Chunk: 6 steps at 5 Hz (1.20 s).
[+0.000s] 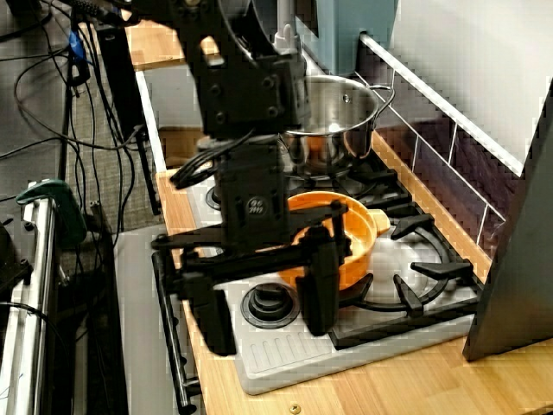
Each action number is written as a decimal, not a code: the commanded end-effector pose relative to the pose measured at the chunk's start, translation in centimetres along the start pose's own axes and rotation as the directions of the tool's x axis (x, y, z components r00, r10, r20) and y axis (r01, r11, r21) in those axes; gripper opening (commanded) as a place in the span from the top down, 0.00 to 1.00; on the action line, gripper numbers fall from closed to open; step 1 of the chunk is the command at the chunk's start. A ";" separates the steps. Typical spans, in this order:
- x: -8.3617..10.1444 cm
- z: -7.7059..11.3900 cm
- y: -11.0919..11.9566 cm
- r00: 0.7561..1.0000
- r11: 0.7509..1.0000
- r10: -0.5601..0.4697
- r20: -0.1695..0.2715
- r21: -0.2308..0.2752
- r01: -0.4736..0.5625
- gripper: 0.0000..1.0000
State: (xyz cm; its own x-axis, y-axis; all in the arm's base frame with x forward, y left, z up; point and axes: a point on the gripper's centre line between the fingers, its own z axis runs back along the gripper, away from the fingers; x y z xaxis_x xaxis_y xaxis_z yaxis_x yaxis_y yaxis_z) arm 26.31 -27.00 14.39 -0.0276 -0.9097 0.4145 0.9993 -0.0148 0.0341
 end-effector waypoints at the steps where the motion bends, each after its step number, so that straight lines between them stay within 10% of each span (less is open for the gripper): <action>1: -1.8 7.2 0.5 0.987 0.996 0.045 0.154 0.074 -0.057 0.00; 2: -2.7 8.6 1.2 0.979 0.989 0.087 0.182 0.102 -0.107 0.00; 3: -4.1 8.1 2.1 0.979 0.973 0.180 0.100 0.126 -0.192 0.00; 4: -6.1 8.4 2.3 0.929 0.914 0.363 -0.069 0.218 -0.342 0.00; 5: -7.0 9.4 2.0 0.888 0.863 0.458 -0.021 0.248 -0.440 1.00; 6: -7.1 9.8 1.6 0.869 0.841 0.495 -0.017 0.261 -0.474 1.00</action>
State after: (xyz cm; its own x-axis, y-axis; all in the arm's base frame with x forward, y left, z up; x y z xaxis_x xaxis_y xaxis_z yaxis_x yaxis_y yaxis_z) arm 31.14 -18.40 17.84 0.4863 -0.8174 0.3089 0.8531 0.5206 0.0346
